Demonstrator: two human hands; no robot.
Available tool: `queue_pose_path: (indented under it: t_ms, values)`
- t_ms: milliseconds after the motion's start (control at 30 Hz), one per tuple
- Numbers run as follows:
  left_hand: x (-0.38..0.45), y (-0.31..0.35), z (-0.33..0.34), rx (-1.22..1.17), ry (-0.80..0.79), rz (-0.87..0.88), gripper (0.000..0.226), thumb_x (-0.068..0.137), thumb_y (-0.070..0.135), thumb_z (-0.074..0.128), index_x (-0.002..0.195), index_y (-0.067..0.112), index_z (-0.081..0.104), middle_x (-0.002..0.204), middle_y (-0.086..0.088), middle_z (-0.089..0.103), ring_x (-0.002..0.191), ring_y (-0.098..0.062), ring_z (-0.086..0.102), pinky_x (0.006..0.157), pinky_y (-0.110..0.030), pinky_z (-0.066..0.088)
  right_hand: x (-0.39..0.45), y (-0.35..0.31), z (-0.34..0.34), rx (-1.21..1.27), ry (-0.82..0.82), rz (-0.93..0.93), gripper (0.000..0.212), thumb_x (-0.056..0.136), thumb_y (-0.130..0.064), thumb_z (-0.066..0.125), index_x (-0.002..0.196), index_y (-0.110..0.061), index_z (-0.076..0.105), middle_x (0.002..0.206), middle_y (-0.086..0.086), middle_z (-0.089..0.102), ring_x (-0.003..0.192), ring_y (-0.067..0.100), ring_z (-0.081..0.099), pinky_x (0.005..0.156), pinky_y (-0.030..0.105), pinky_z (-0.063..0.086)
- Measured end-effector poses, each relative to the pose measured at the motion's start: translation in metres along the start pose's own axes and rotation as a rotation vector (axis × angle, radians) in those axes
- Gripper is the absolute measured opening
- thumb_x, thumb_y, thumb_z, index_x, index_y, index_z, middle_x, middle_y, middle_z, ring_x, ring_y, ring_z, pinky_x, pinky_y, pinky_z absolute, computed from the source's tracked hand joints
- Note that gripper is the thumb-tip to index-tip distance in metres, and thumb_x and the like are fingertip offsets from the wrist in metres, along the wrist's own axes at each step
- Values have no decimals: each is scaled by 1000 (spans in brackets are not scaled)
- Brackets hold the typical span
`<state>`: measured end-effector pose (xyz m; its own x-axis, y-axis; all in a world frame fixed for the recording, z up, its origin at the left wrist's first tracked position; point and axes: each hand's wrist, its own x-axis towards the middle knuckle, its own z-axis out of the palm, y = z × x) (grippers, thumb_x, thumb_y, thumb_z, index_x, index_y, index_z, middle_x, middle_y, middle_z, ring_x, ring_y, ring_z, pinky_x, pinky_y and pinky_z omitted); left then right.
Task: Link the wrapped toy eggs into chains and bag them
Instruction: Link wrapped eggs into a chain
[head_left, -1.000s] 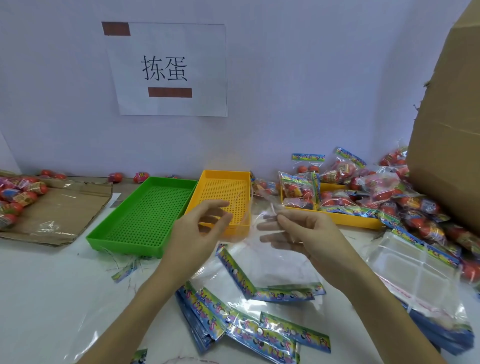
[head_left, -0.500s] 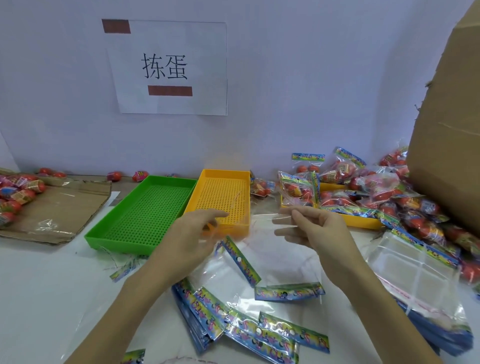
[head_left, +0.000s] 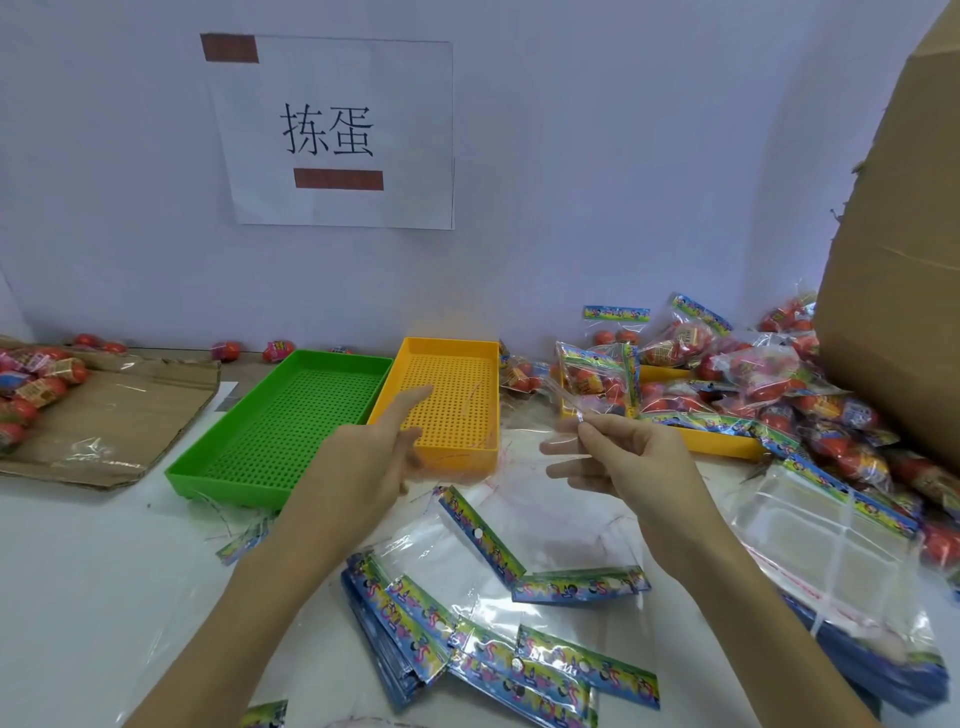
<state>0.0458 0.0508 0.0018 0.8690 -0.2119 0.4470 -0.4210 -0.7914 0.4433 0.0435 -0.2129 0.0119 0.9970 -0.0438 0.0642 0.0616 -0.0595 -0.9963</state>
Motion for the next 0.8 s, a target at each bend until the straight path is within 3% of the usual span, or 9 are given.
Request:
queue_pose_path:
  t_ms: [33, 100, 200, 333, 400, 500, 600, 700, 800]
  values:
    - [1, 2, 0, -8, 9, 24, 52, 105, 9, 55, 153, 26, 48, 121, 8, 72, 98, -7, 69, 90, -33, 57, 0, 0, 0, -2, -1, 0, 25, 107, -11, 51, 107, -11, 76, 93, 5, 80, 80, 25, 78, 67, 22, 60]
    - [1, -1, 1, 46, 74, 102, 53, 99, -2, 62, 146, 23, 58, 143, 1, 63, 123, -12, 62, 104, -33, 49, -1, 0, 2, -12, -9, -7, 24, 107, -11, 51, 106, -11, 76, 92, 4, 80, 80, 26, 78, 67, 22, 60]
    - [1, 4, 4, -66, 206, 37, 29, 106, 19, 56, 132, 21, 68, 102, 5, 80, 78, -8, 73, 72, -32, 60, -4, -1, 5, -21, -71, -26, 24, 106, -11, 52, 107, -11, 76, 95, 5, 80, 83, 27, 78, 70, 25, 62]
    - [0, 21, 11, -485, 88, -126, 52, 90, 48, 66, 138, 30, 59, 123, 16, 70, 111, -3, 67, 93, -28, 57, -8, -3, 10, 62, -286, -8, 24, 105, -15, 54, 113, -11, 76, 106, 10, 79, 93, 30, 77, 75, 28, 62]
    - [0, 26, 13, -726, -23, -210, 62, 79, 45, 79, 136, 31, 58, 115, 8, 76, 103, -5, 71, 88, -22, 57, -10, -3, 12, 115, -388, 7, 25, 104, -19, 55, 115, -12, 76, 111, 12, 77, 99, 32, 76, 76, 26, 61]
    - [-2, 26, 11, -959, -105, -261, 54, 75, 23, 88, 125, 19, 68, 90, -11, 80, 80, -21, 78, 74, -21, 58, -13, -5, 13, 123, -465, 7, 28, 105, -27, 54, 114, -15, 78, 113, 13, 77, 101, 33, 75, 77, 27, 60]
    - [-1, 23, 8, -947, -95, -285, 39, 74, 22, 85, 111, 12, 75, 87, -15, 80, 78, -29, 79, 74, -32, 64, -13, -3, 17, 82, -350, -2, 34, 106, -32, 51, 107, -12, 80, 103, 11, 79, 92, 29, 76, 72, 26, 60]
    - [-2, 24, 6, -913, -188, -240, 25, 89, 18, 76, 112, 8, 74, 92, -11, 81, 86, -27, 80, 73, -33, 65, -12, 4, 23, -125, -134, -97, 22, 104, -23, 58, 102, -19, 79, 91, 2, 79, 82, 21, 74, 67, 25, 60]
    - [-3, 25, 7, -849, -207, -204, 18, 98, 10, 67, 114, 4, 73, 93, -9, 82, 83, -26, 80, 72, -33, 65, -15, 7, 27, -389, 107, -400, 16, 96, -17, 72, 109, -24, 67, 100, -7, 69, 89, 9, 67, 72, 19, 56]
